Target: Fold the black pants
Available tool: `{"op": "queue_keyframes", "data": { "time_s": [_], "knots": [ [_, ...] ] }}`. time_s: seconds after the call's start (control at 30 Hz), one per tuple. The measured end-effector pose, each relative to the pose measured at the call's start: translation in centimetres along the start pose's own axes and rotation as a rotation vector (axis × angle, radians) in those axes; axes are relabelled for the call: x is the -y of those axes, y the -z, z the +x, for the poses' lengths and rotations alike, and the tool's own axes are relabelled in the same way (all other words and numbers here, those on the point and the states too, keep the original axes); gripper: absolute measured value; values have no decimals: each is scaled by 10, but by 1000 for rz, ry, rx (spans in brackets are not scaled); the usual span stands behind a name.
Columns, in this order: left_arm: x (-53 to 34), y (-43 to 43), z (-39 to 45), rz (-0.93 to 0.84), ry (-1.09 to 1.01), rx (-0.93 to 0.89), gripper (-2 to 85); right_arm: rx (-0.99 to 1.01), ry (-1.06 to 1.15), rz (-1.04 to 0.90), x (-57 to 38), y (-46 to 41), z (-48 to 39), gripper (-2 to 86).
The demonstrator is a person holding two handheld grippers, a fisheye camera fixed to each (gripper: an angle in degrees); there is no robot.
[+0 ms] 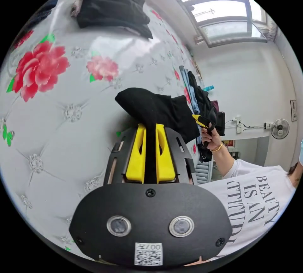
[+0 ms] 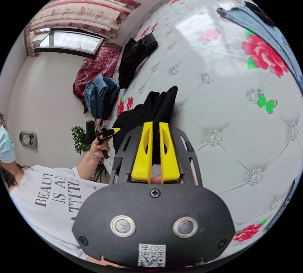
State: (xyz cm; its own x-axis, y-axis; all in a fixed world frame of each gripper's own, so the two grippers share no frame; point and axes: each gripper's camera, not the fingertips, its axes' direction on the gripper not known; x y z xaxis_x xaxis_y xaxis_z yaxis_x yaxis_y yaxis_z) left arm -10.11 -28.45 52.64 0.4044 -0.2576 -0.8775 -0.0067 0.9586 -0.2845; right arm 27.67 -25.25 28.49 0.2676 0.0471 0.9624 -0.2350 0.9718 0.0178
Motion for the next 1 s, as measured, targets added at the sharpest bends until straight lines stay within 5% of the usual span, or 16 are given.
{"op": "queue_keyframes", "data": {
  "time_s": [0.23,0.43,0.63,0.8,1.0],
  "knots": [
    [132,90,40,245,-129,55,49,75,225,182,139,7,-109,7],
    [165,119,36,340,42,532,78,-197,252,288,190,-48,-163,37],
    [26,11,38,85,-38,723,79,-334,266,-67,41,-133,-120,66],
    [-104,-73,71,-263,-152,789,69,-668,287,-358,-141,-122,-105,76],
    [-134,-124,114,-398,-305,776,64,-775,248,-477,-214,-123,-117,92]
  ]
}}
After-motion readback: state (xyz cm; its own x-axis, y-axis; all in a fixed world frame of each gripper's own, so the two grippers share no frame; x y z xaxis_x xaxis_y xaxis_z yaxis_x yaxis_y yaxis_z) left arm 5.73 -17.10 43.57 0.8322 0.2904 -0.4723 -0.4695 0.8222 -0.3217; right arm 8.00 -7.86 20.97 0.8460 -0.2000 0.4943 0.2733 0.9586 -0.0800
